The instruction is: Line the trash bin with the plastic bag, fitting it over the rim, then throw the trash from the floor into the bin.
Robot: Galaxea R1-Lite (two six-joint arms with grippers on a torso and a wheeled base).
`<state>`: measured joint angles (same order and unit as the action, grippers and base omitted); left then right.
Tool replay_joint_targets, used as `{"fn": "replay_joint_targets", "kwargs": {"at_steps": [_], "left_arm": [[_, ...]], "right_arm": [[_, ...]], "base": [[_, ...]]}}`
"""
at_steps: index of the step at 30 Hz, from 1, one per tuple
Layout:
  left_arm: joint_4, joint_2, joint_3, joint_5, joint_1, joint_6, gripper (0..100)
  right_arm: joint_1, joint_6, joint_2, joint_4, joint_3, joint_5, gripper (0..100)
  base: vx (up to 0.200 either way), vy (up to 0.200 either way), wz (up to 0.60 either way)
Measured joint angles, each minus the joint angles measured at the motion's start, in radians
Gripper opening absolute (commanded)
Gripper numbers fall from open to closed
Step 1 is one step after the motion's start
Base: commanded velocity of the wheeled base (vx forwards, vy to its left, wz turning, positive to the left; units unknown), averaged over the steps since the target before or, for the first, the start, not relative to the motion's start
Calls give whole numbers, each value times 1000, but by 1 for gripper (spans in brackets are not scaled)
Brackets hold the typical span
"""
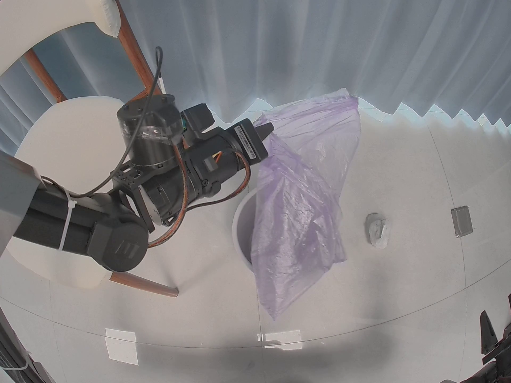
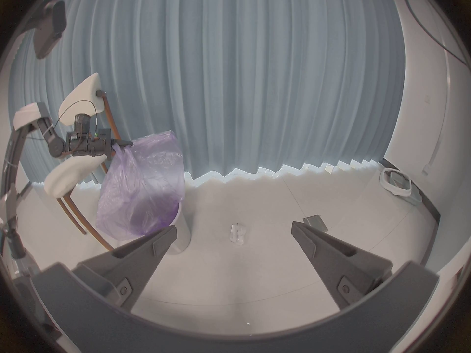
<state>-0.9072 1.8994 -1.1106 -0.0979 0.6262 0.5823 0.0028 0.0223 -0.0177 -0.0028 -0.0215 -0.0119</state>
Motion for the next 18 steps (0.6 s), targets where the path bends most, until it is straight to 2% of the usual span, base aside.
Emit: {"fn": "replay_joint_targets", "kwargs": {"at_steps": [6, 10, 14, 18], "left_arm": [[84, 17, -81, 0, -26, -69, 0], [226, 30, -175, 7, -18, -113, 0], [347, 47, -271, 40, 9, -138, 0], [410, 62, -331, 86, 41, -150, 0]], "right_arm": [[40, 104, -96, -21, -80, 14, 100], [93, 251, -234, -25, -120, 47, 100], [136, 357, -393, -31, -146, 116, 100], [167, 387, -554, -35, -169, 216, 100]], "base": [[0, 0, 0], [0, 0, 0], [0, 0, 0], [0, 0, 0]]}}
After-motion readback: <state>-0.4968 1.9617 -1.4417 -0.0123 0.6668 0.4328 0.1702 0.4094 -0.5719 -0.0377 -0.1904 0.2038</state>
